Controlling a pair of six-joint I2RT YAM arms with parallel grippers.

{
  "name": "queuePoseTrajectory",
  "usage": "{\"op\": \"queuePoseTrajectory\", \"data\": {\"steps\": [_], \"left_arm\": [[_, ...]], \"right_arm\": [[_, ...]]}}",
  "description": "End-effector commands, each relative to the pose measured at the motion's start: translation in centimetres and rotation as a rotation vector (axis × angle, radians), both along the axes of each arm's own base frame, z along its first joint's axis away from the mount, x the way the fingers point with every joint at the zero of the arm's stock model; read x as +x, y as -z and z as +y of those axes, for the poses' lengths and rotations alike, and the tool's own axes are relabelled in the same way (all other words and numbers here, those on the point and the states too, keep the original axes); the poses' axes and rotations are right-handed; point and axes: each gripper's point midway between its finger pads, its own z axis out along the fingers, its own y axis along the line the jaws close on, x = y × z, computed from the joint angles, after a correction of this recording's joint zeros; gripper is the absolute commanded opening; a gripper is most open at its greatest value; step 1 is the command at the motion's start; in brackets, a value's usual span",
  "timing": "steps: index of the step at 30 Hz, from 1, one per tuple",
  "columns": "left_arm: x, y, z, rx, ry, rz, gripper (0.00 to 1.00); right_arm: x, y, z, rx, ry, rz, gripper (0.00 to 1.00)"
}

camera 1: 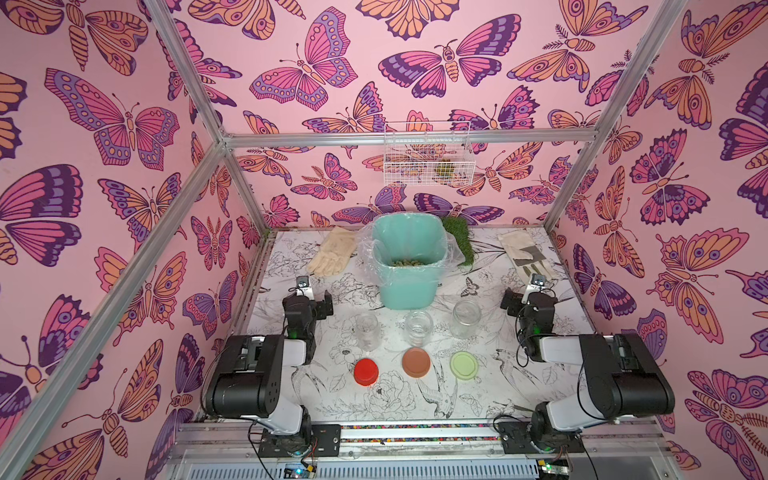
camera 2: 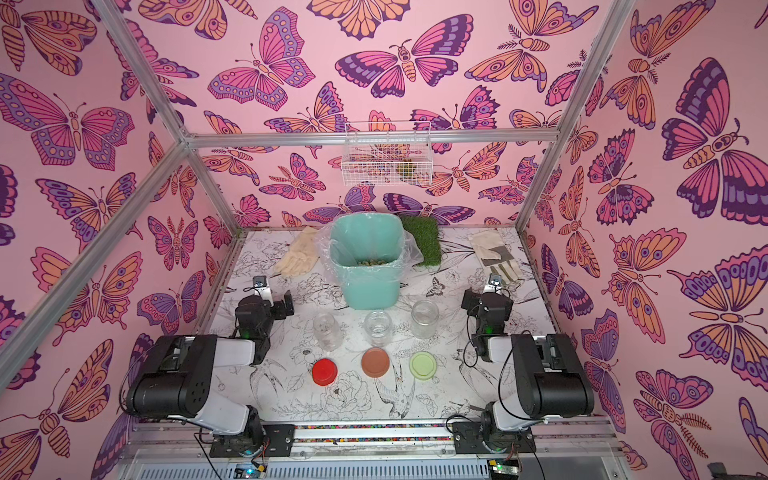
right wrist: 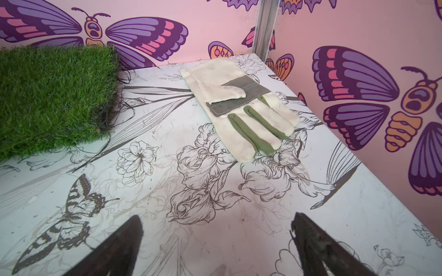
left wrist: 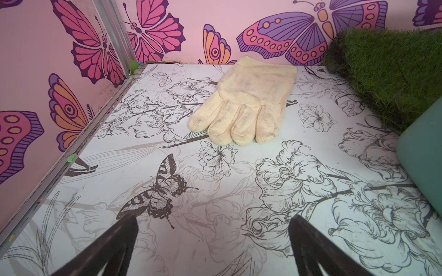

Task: Empty moldy peanuts from jars
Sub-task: Reset both arms

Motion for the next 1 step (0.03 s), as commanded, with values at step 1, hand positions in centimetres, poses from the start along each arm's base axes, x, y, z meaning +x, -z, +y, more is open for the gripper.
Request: {"op": "queuePoseTrajectory", "data": {"steps": [1], "left_arm": [[0.03, 0.06, -0.19, 0.007, 0.015, -0.003, 1.0]], "right_arm": [[0.09, -0.75, 0.04, 0.005, 0.012, -0.028, 0.99]]}}
